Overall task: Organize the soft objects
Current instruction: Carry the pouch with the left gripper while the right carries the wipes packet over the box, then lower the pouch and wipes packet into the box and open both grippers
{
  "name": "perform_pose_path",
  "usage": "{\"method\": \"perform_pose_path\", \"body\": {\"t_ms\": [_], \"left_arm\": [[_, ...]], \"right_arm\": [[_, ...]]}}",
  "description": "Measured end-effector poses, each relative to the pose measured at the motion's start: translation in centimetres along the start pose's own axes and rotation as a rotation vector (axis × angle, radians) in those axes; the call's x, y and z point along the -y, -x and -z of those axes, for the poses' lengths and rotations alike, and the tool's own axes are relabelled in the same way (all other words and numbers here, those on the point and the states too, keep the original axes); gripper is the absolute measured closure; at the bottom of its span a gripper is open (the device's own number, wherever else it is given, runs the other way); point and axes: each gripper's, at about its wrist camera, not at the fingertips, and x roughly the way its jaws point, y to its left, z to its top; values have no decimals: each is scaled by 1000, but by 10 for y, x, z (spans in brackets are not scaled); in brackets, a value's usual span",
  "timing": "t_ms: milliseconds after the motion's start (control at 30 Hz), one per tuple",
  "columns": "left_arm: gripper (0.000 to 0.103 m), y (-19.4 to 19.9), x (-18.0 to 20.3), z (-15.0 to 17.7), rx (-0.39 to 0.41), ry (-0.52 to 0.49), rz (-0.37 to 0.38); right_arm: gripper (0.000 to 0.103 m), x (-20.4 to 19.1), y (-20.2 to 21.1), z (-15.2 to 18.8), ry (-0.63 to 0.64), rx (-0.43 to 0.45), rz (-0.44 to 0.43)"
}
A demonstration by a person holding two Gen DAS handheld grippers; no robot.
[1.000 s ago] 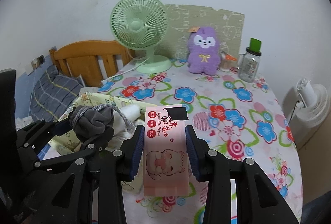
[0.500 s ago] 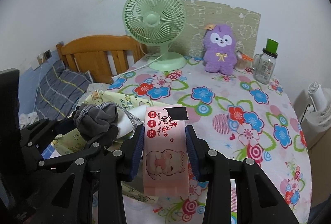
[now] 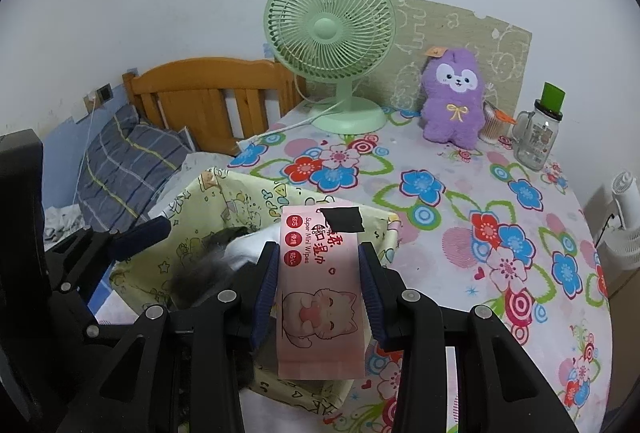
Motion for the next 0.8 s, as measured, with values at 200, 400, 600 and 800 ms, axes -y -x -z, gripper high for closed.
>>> {"method": "perform_pose_path", "body": {"t_ms": [200, 400, 600, 800], "left_arm": [[4, -4, -3, 2, -22, 22, 10], [3, -2, -2, 4, -28, 15, 8], [3, 1, 2, 12, -56, -16, 10], [3, 9, 1, 15, -60, -6, 22]], "right_arm": [[61, -2, -3, 3, 4, -13, -3], [60, -5, -6, 6, 7, -22, -24], [60, -10, -8, 11, 20, -37, -51], [59, -11, -6, 16, 10, -48, -63]]}}
